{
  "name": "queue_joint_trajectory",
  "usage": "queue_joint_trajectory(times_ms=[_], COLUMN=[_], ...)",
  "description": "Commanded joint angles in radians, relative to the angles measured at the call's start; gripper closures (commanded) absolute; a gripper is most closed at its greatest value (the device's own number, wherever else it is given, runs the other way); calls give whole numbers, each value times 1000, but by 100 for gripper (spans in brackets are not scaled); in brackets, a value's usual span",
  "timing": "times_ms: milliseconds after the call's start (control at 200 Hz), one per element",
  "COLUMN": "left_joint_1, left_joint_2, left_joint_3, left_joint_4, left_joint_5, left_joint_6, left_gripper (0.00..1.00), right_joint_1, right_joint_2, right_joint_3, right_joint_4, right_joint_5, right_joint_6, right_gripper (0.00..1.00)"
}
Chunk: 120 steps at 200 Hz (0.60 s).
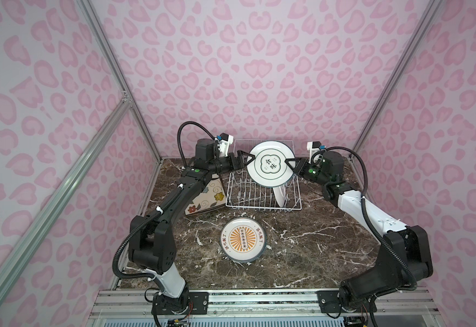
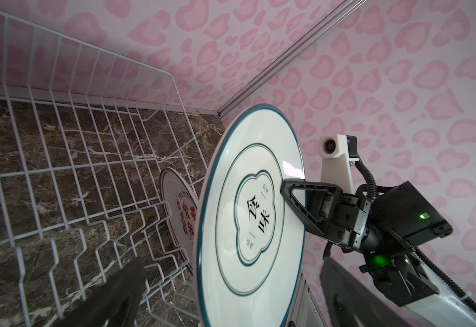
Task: Unload the plates from the dish rack
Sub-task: Pick up a plate from the dish rack.
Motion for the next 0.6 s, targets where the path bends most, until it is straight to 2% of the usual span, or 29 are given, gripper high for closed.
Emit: queue_joint_trajectory(times_ms=[0, 160, 310, 595], left_joint_1=[0, 0, 0, -2], left_joint_2=[26, 44, 52, 66], left_joint_3=[23, 29, 29, 29], left_joint_4=[0, -3, -6, -1], left_joint_5=[78, 119, 139, 186], left_joint_6=[-27, -27, -30, -26], left_gripper=[5, 17, 35, 49], right_joint_1=[6, 14, 20, 26], right_joint_2=[11, 21, 33, 55], right_joint_3=[8, 14, 24, 36], right_joint_4=[67, 64, 61, 79], right_joint_5=[-32, -36, -44, -52], right_joint_6=[-6, -8, -11, -7], right_gripper=[100, 100, 100, 100])
